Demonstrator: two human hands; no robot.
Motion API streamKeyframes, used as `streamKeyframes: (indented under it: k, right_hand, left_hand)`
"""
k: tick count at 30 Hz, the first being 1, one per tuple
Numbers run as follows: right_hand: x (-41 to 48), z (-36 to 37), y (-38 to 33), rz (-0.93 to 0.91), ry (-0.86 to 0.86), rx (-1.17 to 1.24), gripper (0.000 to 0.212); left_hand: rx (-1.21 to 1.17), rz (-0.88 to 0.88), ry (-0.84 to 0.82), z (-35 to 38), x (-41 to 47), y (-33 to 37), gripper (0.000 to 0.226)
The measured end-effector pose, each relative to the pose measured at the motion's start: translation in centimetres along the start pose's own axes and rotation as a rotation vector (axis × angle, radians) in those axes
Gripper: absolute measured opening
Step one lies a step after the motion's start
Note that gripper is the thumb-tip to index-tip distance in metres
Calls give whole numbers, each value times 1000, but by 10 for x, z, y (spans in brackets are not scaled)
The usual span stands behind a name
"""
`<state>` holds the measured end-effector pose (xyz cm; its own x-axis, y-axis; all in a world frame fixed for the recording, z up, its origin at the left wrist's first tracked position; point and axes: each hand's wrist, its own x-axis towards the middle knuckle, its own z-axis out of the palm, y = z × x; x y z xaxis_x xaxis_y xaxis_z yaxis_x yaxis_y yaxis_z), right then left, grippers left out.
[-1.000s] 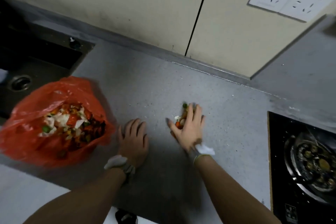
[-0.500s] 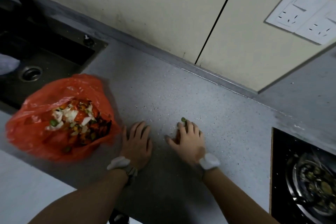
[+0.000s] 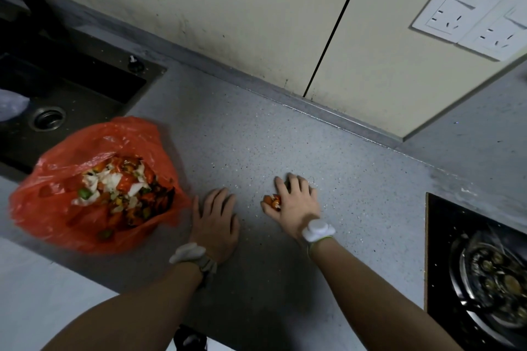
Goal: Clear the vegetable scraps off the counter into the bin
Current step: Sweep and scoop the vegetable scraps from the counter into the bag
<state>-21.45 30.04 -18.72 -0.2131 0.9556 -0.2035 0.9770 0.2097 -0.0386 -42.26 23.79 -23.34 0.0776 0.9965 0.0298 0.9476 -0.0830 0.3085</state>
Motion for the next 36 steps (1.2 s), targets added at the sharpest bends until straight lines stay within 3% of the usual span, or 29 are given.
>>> streamKeyframes:
  k: [4, 9, 11, 14, 17, 19, 21, 24, 27, 30, 36]
  right_hand:
    - [-1, 3, -6, -19, 20, 5, 51]
    - [-1, -4, -5, 1, 9, 36, 43]
    - [1, -10, 2, 126, -27, 172, 45]
    - [-4, -31, 6, 425, 9, 580, 36]
    - [-12, -50, 6, 728, 70, 1288, 24]
    - [-15, -58, 10, 938, 39, 1735, 28]
    - [-15, -60, 6, 1031, -23, 2051, 27]
    - [-12, -62, -11, 996, -80, 2280, 21]
    - [0, -80, -55, 847, -178, 2359, 12]
    - [20, -102, -110, 724, -318, 2381, 22]
    - [54, -133, -235, 452, -528, 2320, 30]
  left_hand:
    - [-3, 2, 12, 0, 1, 0, 54]
    - [8, 1, 22, -3, -1, 2, 52]
    - [18, -5, 16, -3, 0, 3, 52]
    - [26, -8, 27, -4, -1, 3, 51]
    - [-33, -22, 15, -6, 0, 2, 52]
    - [-55, -41, -54, -10, 2, 1, 56]
    - [-116, -48, -171, -20, 4, -2, 59]
    - [-324, -30, -228, -34, 11, -4, 53]
    - [-649, -64, -118, -68, 7, -5, 40]
    - [-836, -144, 43, -105, -6, -16, 35]
    - [-823, -439, 363, -164, -30, -86, 32]
